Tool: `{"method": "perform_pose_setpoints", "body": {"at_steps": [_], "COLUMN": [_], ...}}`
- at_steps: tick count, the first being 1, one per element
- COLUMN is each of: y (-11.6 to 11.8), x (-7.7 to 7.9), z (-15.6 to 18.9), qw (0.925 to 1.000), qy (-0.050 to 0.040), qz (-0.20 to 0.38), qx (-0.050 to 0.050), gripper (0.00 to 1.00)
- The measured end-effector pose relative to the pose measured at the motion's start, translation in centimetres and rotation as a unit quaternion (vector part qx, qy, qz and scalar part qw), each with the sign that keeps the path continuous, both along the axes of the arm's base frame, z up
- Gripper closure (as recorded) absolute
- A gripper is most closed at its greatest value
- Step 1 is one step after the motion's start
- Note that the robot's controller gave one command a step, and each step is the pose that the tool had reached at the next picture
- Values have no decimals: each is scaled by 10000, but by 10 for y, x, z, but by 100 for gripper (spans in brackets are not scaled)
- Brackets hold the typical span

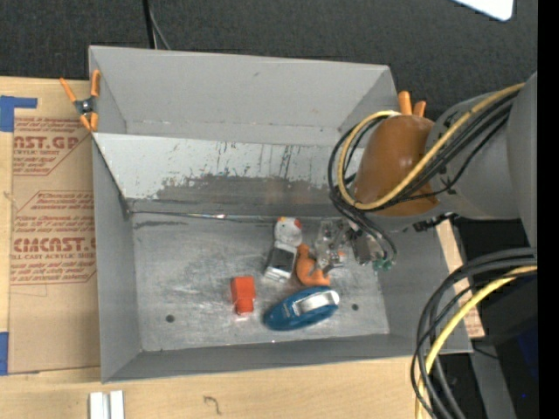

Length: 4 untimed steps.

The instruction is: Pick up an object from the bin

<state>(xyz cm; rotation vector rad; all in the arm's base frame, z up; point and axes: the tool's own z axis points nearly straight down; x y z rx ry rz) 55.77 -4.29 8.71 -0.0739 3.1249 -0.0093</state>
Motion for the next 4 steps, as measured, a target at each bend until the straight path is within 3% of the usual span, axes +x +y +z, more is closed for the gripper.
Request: {"method": "perform_pose_setpoints", "body": {"at_steps": [1,2,3,4], "y": [22,27,32,34], "x": [9,21,20,20], "z": [15,24,21,20], "qw": [9999,9968,9999,10000], "qy": [65,74,71,73], "qz": [72,790,-101,-55], "qx": [32,21,30,28], "gripper": [100,100,100,100]}}
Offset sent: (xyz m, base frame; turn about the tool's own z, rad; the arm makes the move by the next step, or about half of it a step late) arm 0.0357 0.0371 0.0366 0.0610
